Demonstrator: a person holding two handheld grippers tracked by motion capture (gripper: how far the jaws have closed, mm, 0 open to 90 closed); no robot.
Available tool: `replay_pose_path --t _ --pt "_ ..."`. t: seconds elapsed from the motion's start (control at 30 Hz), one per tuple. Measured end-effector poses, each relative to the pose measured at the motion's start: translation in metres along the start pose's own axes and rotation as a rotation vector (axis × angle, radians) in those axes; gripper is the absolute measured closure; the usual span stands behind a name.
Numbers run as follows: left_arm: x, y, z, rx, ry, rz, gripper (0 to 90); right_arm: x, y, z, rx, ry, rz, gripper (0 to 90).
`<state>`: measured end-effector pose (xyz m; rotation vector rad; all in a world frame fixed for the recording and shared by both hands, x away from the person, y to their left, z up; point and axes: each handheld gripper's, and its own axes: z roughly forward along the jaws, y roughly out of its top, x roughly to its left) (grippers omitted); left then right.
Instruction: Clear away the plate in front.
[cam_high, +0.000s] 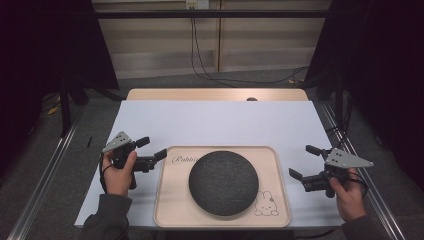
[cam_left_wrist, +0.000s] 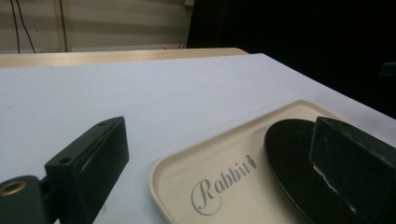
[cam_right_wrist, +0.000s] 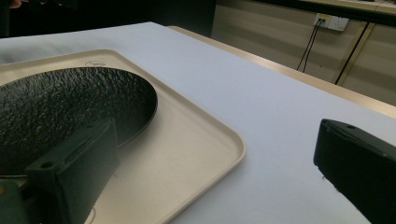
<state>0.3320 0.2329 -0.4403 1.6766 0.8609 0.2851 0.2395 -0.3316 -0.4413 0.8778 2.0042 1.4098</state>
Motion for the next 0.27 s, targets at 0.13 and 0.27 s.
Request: replay_pose_path --t 0.13,0.27 --pt "0.0000 -0.0005 0.0004 0.003 0.005 0.006 4.6 -0.0009 -0.0009 0.0013 0.006 0.003 0.006 0.0" --pt "0.0003 -0.0014 0.0011 0.000 0.013 0.002 4.7 -0.0021 -0.0019 0.0021 0.016 0.002 0.012 0.0"
